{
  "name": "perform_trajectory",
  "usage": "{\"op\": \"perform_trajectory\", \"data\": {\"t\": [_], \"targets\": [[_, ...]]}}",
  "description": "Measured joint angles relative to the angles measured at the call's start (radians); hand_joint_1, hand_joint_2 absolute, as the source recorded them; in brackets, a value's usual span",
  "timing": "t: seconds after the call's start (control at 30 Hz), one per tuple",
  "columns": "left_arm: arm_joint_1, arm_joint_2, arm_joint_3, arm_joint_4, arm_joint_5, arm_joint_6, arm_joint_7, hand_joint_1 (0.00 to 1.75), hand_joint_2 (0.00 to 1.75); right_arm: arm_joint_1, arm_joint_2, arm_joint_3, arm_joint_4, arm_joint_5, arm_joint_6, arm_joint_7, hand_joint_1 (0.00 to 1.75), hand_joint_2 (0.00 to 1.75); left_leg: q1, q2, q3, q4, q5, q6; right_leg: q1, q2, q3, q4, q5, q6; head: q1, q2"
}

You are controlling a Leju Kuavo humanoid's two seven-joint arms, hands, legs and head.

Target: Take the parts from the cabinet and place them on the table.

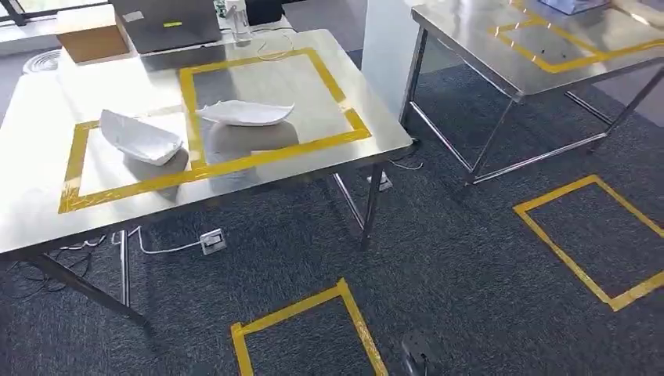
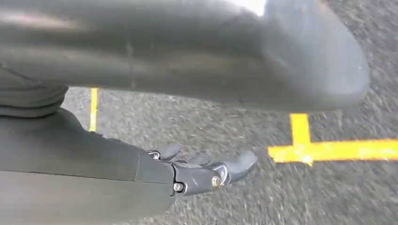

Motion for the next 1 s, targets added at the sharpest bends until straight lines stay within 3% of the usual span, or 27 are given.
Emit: {"op": "perform_trajectory", "data": {"t": [0.03, 0.07, 0.1, 0.13, 0.2, 0.23, 0.27, 0.3, 0.37, 0.4, 0.43, 0.47, 0.53, 0.57, 0.6, 0.63, 0.7, 0.73, 0.77, 0.8, 0.9, 0.93, 0.97, 1.0], "targets": [[0.021, 0.010, 0.024, 0.024, 0.019, 0.002, 0.092, 0.00, 0.00, -0.006, 0.000, 0.001, 0.000, 0.008, 0.007, 0.009, 0.00, 0.00, -0.003, 0.005, -0.010, 0.002, 0.013, 0.003, 0.002, 0.000, -0.017, 0.089, -0.053, 0.002, 0.000, 0.000], [0.030, 0.019, 0.038, 0.037, 0.031, 0.013, 0.174, 0.00, 0.00, -0.009, -0.001, 0.002, 0.000, 0.015, 0.010, 0.014, 0.00, 0.00, -0.006, 0.007, -0.026, 0.004, 0.023, 0.005, 0.002, 0.000, -0.022, 0.144, -0.069, 0.002, 0.000, 0.000], [0.041, 0.026, 0.058, 0.056, 0.061, 0.034, 0.283, 0.00, 0.00, -0.012, -0.002, 0.004, 0.000, 0.022, 0.011, 0.015, 0.00, 0.00, -0.009, 0.007, -0.045, 0.008, 0.037, 0.006, 0.003, 0.000, -0.012, 0.173, -0.052, -0.001, 0.000, 0.000], [0.051, 0.031, 0.082, 0.065, 0.112, 0.042, 0.321, 0.00, 0.00, -0.014, -0.002, 0.006, -0.001, 0.023, 0.011, 0.011, 0.00, 0.00, -0.011, 0.007, -0.063, 0.013, 0.047, 0.005, 0.005, 0.000, 0.017, 0.157, -0.014, -0.005, 0.000, 0.000], [0.065, 0.036, 0.159, 0.076, 0.213, -0.003, 0.247, 0.00, 0.00, -0.017, -0.002, 0.007, -0.003, 0.016, 0.011, 0.000, 0.00, 0.00, -0.016, 0.002, -0.096, 0.021, 0.065, 0.003, 0.012, 0.000, 0.126, 0.022, 0.045, -0.022, 0.000, 0.000], [0.066, 0.036, 0.187, 0.081, 0.203, -0.023, 0.222, 0.00, 0.00, -0.021, -0.003, 0.007, -0.003, 0.015, 0.009, -0.001, 0.00, 0.00, -0.016, 0.000, -0.105, 0.026, 0.075, 0.001, 0.018, 0.000, 0.193, -0.071, 0.030, -0.034, 0.000, 0.000], [0.067, 0.034, 0.199, 0.084, 0.177, -0.024, 0.212, 0.00, 0.00, -0.024, -0.004, 0.007, -0.005, 0.014, 0.005, 0.002, 0.00, 0.00, -0.021, -0.002, -0.112, 0.028, 0.083, -0.007, 0.023, -0.001, 0.242, -0.158, -0.015, -0.045, 0.000, 0.000], [0.068, 0.035, 0.199, 0.092, 0.145, -0.025, 0.211, 0.00, 0.00, -0.024, -0.003, 0.008, -0.005, 0.013, 0.003, 0.006, 0.00, 0.00, -0.016, -0.003, -0.106, 0.021, 0.092, -0.013, 0.026, -0.002, 0.234, -0.151, -0.003, -0.039, -0.002, 0.000], [0.068, 0.036, 0.200, 0.103, 0.134, -0.023, 0.227, 0.00, 0.00, -0.027, -0.003, 0.008, -0.005, 0.009, -0.008, 0.028, 0.00, 0.00, -0.011, -0.003, -0.105, 0.011, 0.114, -0.028, 0.032, 0.001, 0.224, -0.161, 0.007, -0.051, 0.003, 0.000], [0.070, 0.036, 0.202, 0.107, 0.133, -0.017, 0.236, 0.00, 0.00, -0.025, -0.003, 0.007, -0.005, 0.007, -0.012, 0.035, 0.00, 0.00, -0.014, -0.004, -0.108, 0.004, 0.126, -0.036, 0.027, 0.000, 0.218, -0.171, 0.022, -0.060, 0.002, 0.000], [0.072, 0.038, 0.205, 0.114, 0.128, -0.008, 0.235, 0.00, 0.00, -0.025, -0.001, 0.007, -0.005, 0.007, -0.010, 0.038, 0.00, 0.00, -0.009, -0.010, -0.113, 0.016, 0.103, -0.040, 0.021, -0.007, 0.211, -0.179, 0.041, -0.065, 0.003, 0.000], [0.074, 0.036, 0.205, 0.116, 0.120, 0.002, 0.228, 0.00, 0.00, -0.025, -0.002, 0.007, -0.005, 0.007, -0.004, 0.042, 0.00, 0.00, -0.009, -0.012, -0.127, 0.049, 0.042, -0.045, 0.019, -0.004, 0.197, -0.182, 0.056, -0.075, 0.000, 0.000], [0.073, 0.031, 0.205, 0.117, 0.098, 0.010, 0.182, 0.00, 0.00, -0.022, -0.002, 0.007, -0.005, 0.006, 0.008, 0.042, 0.00, 0.00, -0.001, -0.012, -0.152, 0.180, -0.088, -0.057, 0.018, -0.004, 0.162, -0.181, 0.084, -0.075, -0.001, 0.000], [0.070, 0.028, 0.205, 0.117, 0.085, 0.010, 0.140, 0.00, 0.00, -0.020, -0.002, 0.007, -0.005, 0.005, 0.010, 0.043, 0.00, 0.00, 0.001, -0.012, -0.159, 0.243, -0.118, -0.061, 0.018, -0.006, 0.145, -0.180, 0.096, -0.073, -0.001, 0.000], [0.066, 0.026, 0.204, 0.117, 0.073, 0.008, 0.104, 0.00, 0.00, -0.019, -0.001, 0.007, -0.005, 0.003, 0.011, 0.046, 0.00, 0.00, 0.003, -0.012, -0.156, 0.289, -0.112, -0.065, 0.017, -0.008, 0.125, -0.177, 0.110, -0.070, -0.001, 0.000], [0.061, 0.023, 0.202, 0.117, 0.058, 0.005, 0.071, 0.00, 0.00, -0.018, 0.000, 0.007, -0.005, 0.003, 0.011, 0.050, 0.00, 0.00, 0.006, -0.012, -0.139, 0.298, -0.076, -0.069, 0.016, -0.011, 0.106, -0.172, 0.121, -0.067, -0.001, 0.000], [0.042, 0.018, 0.189, 0.116, 0.026, 0.001, 0.034, 0.00, 0.00, -0.017, 0.001, 0.007, -0.005, 0.002, 0.011, 0.064, 0.00, 0.00, 0.010, -0.012, -0.058, 0.219, -0.001, -0.073, 0.010, -0.013, 0.071, -0.157, 0.141, -0.056, -0.001, 0.000], [0.024, 0.013, 0.179, 0.116, 0.007, -0.004, 0.031, 0.00, 0.00, -0.018, 0.001, 0.007, -0.005, 0.002, 0.010, 0.068, 0.00, 0.00, 0.013, -0.014, 0.014, 0.128, 0.001, -0.075, 0.007, -0.013, 0.053, -0.147, 0.151, -0.049, -0.001, 0.000], [0.003, 0.005, 0.167, 0.114, -0.014, -0.005, 0.032, 0.00, 0.00, -0.018, 0.002, 0.006, -0.006, 0.006, 0.007, 0.070, 0.00, 0.00, 0.010, -0.020, 0.075, 0.034, -0.056, -0.077, 0.009, -0.014, 0.040, -0.140, 0.158, -0.040, -0.002, 0.000], [-0.015, 0.002, 0.156, 0.113, -0.030, -0.005, 0.032, 0.00, 0.00, -0.022, 0.003, 0.007, -0.006, 0.013, 0.006, 0.071, 0.00, 0.00, 0.004, -0.025, 0.096, -0.013, -0.078, -0.065, 0.010, -0.015, 0.035, -0.136, 0.166, -0.034, 0.001, 0.000], [-0.061, -0.009, 0.119, 0.113, -0.064, -0.015, 0.049, 0.00, 0.00, -0.039, 0.009, 0.011, -0.006, 0.030, 0.008, 0.077, 0.00, 0.00, 0.000, -0.016, 0.064, -0.001, -0.058, -0.032, 0.007, -0.014, 0.034, -0.152, 0.204, -0.011, -0.001, 0.000], [-0.071, -0.014, 0.111, 0.114, -0.065, -0.016, 0.049, 0.00, 0.00, -0.041, 0.009, 0.014, -0.006, 0.031, 0.005, 0.082, 0.00, 0.00, 0.004, -0.010, 0.053, -0.004, -0.043, -0.019, 0.003, -0.011, 0.028, -0.146, 0.199, -0.006, -0.002, 0.000], [-0.080, -0.017, 0.107, 0.113, -0.064, -0.016, 0.049, 0.00, 0.00, -0.044, 0.010, 0.016, -0.006, 0.030, -0.001, 0.087, 0.00, 0.00, 0.004, -0.008, 0.041, -0.004, -0.032, -0.011, 0.004, -0.009, 0.016, -0.119, 0.143, -0.004, 0.000, 0.000], [-0.083, -0.018, 0.105, 0.113, -0.063, -0.016, 0.049, 0.00, 0.00, -0.046, 0.013, 0.018, -0.006, 0.029, -0.009, 0.088, 0.00, 0.00, 0.003, -0.006, 0.025, -0.004, -0.018, -0.004, 0.003, -0.008, 0.000, -0.060, 0.069, -0.003, 0.000, 0.000]]}}
